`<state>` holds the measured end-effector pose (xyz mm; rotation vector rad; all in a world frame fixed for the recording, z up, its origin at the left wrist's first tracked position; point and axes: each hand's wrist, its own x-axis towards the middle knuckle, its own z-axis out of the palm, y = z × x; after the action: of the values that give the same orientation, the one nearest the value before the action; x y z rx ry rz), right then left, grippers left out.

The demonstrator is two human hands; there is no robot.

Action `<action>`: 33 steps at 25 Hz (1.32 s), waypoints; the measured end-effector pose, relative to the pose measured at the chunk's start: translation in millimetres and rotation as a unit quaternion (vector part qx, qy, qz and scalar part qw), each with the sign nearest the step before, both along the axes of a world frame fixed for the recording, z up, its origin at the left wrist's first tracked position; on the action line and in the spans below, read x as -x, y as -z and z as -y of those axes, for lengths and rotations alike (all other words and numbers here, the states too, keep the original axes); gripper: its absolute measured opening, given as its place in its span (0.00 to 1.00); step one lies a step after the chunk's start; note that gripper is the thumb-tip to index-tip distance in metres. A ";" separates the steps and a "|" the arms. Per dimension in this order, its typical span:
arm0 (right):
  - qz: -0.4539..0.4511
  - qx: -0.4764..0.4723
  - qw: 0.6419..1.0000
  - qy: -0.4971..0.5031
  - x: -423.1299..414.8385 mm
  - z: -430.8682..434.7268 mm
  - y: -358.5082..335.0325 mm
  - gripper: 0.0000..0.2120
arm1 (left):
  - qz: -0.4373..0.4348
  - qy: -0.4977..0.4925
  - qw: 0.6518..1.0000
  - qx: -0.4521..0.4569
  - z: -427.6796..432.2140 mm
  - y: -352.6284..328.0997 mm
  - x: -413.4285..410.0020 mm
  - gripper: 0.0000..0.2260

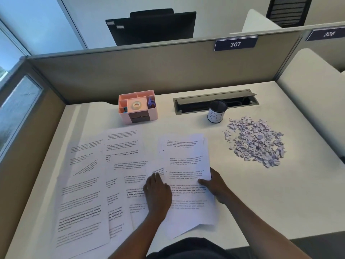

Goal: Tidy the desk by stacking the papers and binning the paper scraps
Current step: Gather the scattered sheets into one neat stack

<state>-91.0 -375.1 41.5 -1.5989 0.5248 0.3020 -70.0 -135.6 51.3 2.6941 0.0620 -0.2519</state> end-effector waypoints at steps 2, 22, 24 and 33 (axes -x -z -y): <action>-0.003 -0.008 1.000 -0.015 2.0 1.2 -3.8 0.26 | -0.016 0.041 0.998 -0.035 -13.2 5.3 -10.2 0.28; -0.063 0.000 0.998 -0.022 -0.1 5.5 -16.1 0.24 | -0.001 0.068 0.997 -0.030 -42.0 16.4 -34.3 0.28; -0.063 0.007 0.998 -0.007 -0.9 6.9 -14.0 0.24 | 0.001 0.037 0.998 -0.050 -53.0 20.0 -33.9 0.26; -0.020 0.011 1.000 -0.003 -5.8 3.5 -27.6 0.22 | 0.026 0.035 0.999 0.012 -46.6 14.9 -34.0 0.23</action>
<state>-85.1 -378.5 69.0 -1.6197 0.5559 0.3338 -36.0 -89.0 36.4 2.6795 -0.0508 -0.2024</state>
